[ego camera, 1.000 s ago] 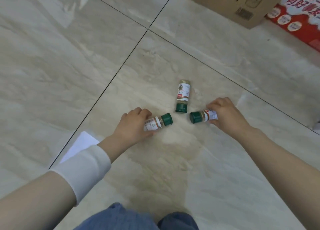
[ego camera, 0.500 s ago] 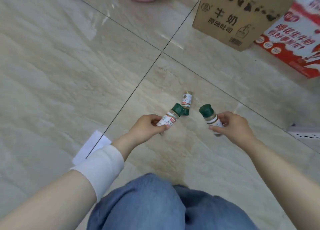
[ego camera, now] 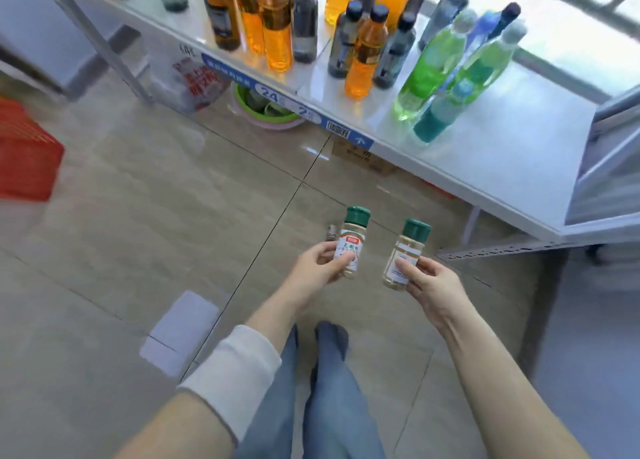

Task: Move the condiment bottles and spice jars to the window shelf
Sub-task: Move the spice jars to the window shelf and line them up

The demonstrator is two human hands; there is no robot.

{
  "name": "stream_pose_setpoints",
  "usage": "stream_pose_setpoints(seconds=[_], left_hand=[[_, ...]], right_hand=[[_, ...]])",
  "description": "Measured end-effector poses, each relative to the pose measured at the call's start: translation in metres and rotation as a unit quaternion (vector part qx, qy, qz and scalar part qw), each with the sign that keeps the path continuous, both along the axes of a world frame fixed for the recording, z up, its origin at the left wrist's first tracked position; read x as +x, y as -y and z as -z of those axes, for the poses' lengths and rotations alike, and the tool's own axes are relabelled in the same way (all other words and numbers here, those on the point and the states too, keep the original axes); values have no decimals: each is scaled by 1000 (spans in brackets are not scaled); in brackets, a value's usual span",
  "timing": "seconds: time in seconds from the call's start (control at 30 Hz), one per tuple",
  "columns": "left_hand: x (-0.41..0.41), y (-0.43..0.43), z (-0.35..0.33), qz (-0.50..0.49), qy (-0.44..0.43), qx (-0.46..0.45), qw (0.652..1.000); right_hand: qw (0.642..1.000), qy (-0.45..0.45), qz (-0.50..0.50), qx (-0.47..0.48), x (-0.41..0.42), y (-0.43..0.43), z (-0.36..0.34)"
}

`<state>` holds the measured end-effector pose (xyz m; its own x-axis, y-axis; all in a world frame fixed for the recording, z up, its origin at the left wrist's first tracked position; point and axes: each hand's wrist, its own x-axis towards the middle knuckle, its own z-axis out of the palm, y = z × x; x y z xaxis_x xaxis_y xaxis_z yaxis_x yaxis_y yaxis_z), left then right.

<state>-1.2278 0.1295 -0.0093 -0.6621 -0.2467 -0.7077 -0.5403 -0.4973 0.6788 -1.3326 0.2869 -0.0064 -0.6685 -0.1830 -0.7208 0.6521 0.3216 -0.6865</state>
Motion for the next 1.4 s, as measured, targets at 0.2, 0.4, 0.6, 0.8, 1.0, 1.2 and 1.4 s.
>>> stream_pose_setpoints(seconds=[0.2,0.4,0.6,0.8,1.0,1.2,1.4], left_hand=[[7,-14,-120,75,-109,32,991],[-16,-35,-176,110,-185,-3,977],[-46,-63,-214,106,-235,-24,966],[-92,-102,-253,131,-274,-40,952],[-155,-165,-303,118,-348,-73,927],[-208,-218,-333,134,-395,-103,903],[-255,-239,-355,141,-407,-137,892]], right_hand=[[991,-12,92,-94,29,-21,-132],[984,-86,106,-117,35,-41,-195],[976,-175,100,-85,15,-72,-234],[965,-206,120,-111,-28,-118,-272],[944,-285,83,-142,-79,-181,-323],[915,-380,91,-99,-129,-230,-351],[883,-455,91,-72,-193,-238,-380]])
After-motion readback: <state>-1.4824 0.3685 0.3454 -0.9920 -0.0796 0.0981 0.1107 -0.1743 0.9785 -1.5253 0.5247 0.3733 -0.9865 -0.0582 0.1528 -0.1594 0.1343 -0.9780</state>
